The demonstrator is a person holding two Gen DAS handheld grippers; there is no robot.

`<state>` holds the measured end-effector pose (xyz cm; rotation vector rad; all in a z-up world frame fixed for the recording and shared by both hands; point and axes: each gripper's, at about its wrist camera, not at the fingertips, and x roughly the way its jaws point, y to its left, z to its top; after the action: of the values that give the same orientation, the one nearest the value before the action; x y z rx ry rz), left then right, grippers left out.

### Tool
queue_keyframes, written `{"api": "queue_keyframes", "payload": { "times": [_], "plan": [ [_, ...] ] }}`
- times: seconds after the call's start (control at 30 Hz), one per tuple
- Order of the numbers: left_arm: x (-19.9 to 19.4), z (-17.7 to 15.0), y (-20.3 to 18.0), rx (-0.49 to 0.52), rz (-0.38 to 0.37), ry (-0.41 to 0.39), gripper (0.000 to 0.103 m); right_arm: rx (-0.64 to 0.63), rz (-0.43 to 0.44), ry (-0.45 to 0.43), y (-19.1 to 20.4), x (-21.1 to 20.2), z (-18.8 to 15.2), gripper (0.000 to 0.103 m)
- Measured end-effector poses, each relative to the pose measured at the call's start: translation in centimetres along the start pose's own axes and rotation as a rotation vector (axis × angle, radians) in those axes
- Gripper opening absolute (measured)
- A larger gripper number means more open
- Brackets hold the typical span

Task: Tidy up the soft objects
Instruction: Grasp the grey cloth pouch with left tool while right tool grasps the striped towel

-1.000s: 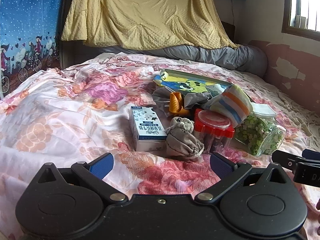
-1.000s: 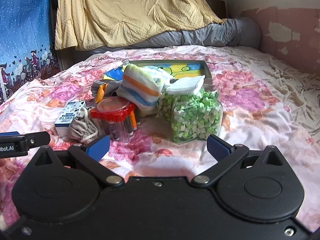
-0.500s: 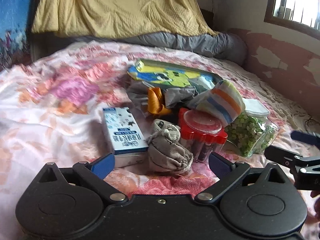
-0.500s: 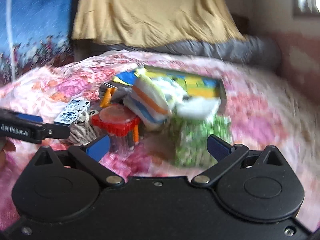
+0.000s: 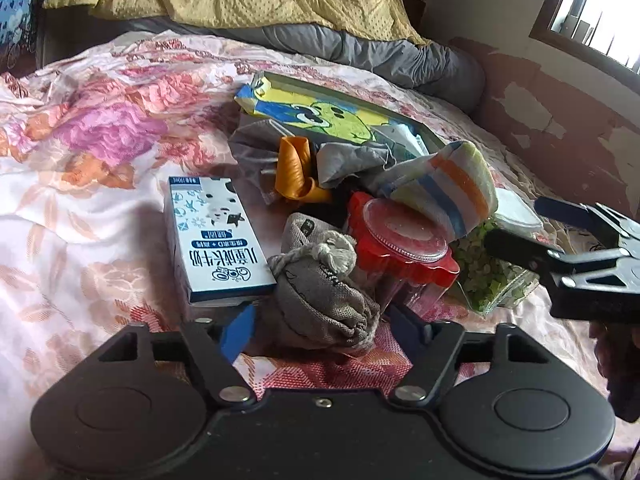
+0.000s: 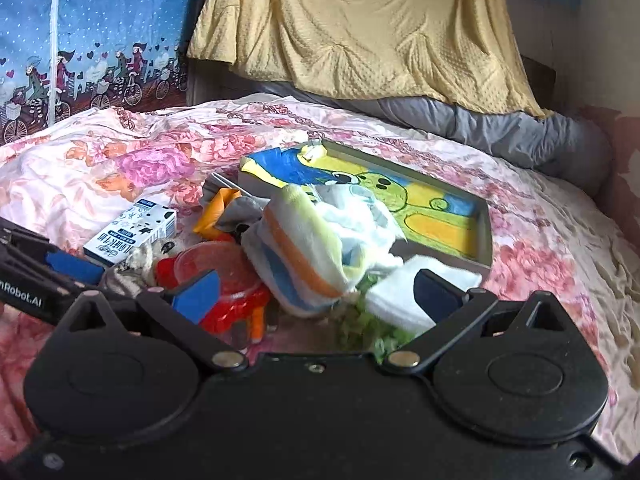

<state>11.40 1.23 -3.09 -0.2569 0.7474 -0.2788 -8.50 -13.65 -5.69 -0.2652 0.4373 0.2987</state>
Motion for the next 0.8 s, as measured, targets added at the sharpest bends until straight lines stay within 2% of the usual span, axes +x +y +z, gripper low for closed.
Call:
{"api": "queue_keyframes", "payload": {
  "times": [0.03,0.13,0.3,0.43,0.5,0.57,0.6,0.7,0.8],
  "plan": [
    [0.2,0.0,0.1,-0.006,-0.003,0.004,0.065,-0.001,0.002,-0.005,-0.3,0.4,0.2,0.102],
    [0.5,0.0,0.5,-0.027,-0.016,0.020,0.052,0.005,0.024,-0.011,-0.4,1.4,0.8,0.092],
    [0.4,0.0,0.5,-0.036,-0.023,0.013,0.049,0.010,0.056,0.005,-0.5,2.9,1.3,0.075],
    [0.4,0.0,0.4,-0.037,-0.029,0.010,0.045,-0.002,0.071,0.020,-0.1,3.8,1.5,0.066],
    [0.3,-0.1,0.3,-0.040,-0.032,0.004,0.042,-0.016,0.067,0.022,0.2,4.2,1.6,0.053],
    [0.2,-0.1,0.1,-0.037,-0.031,-0.003,0.041,-0.023,0.069,0.027,0.7,4.4,1.5,0.046],
    [0.0,-0.1,-0.1,-0.033,-0.031,-0.005,0.040,-0.026,0.068,0.029,0.8,4.5,1.4,0.034],
    [-0.4,-0.2,-0.5,-0.030,-0.032,-0.017,0.039,-0.052,0.046,0.028,1.3,4.7,1.2,0.016],
    [-1.1,-0.5,-1.1,-0.019,-0.017,-0.032,0.037,-0.052,0.045,0.020,1.4,4.3,1.1,0.007]
  ]
}}
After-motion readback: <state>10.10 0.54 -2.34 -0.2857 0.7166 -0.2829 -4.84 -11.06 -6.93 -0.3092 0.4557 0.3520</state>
